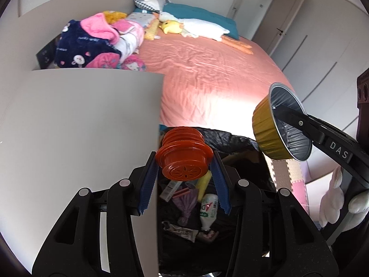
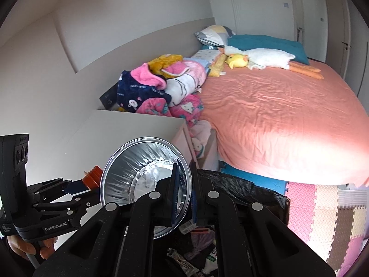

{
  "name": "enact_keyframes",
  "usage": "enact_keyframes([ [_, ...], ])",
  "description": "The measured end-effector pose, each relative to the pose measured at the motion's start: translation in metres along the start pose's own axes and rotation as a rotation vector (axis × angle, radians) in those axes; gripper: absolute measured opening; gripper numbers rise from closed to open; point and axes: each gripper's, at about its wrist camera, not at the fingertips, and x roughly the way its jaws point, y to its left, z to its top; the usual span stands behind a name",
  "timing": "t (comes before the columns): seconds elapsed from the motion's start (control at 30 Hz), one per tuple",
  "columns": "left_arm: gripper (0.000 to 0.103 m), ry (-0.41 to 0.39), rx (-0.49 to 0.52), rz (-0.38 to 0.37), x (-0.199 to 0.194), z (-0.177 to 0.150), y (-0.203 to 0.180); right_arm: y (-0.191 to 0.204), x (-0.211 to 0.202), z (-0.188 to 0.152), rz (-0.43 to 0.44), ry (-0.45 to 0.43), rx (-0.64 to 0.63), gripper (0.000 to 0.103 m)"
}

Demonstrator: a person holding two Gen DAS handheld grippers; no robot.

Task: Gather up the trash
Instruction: 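Carry the orange cap and foil cup over the black trash bag, then open both grippers to drop the orange cap and foil cup into the bag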

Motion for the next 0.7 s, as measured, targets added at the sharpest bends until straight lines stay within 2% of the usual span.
enact_keyframes([
  [0.13,0.046,0.053,0.034,-0.069,0.01,-0.002,-0.013,-0.012,-0.006,-0.002,-0.019,0.012,0.022,0.01],
  [0.17,0.049,0.082,0.048,-0.101,0.015,-0.003,-0.017,-0.014,-0.006,-0.002,-0.021,0.02,0.026,0.01],
  [0.2,0.057,0.107,0.056,-0.124,0.018,-0.004,-0.021,-0.016,-0.006,-0.002,-0.027,0.037,0.031,0.019],
  [0.23,0.079,0.139,0.06,-0.137,0.022,-0.006,-0.024,-0.019,-0.006,-0.001,-0.035,0.047,0.036,0.032],
  [0.27,0.098,0.157,0.062,-0.139,0.025,-0.007,-0.027,-0.021,-0.007,-0.001,-0.056,0.054,0.044,0.065],
  [0.3,0.096,0.167,0.072,-0.137,0.027,-0.009,-0.031,-0.022,-0.008,-0.001,-0.075,0.051,0.05,0.078],
  [0.7,0.096,0.136,0.094,-0.108,0.024,-0.004,-0.035,-0.031,-0.018,-0.003,-0.084,0.018,0.082,0.078],
])
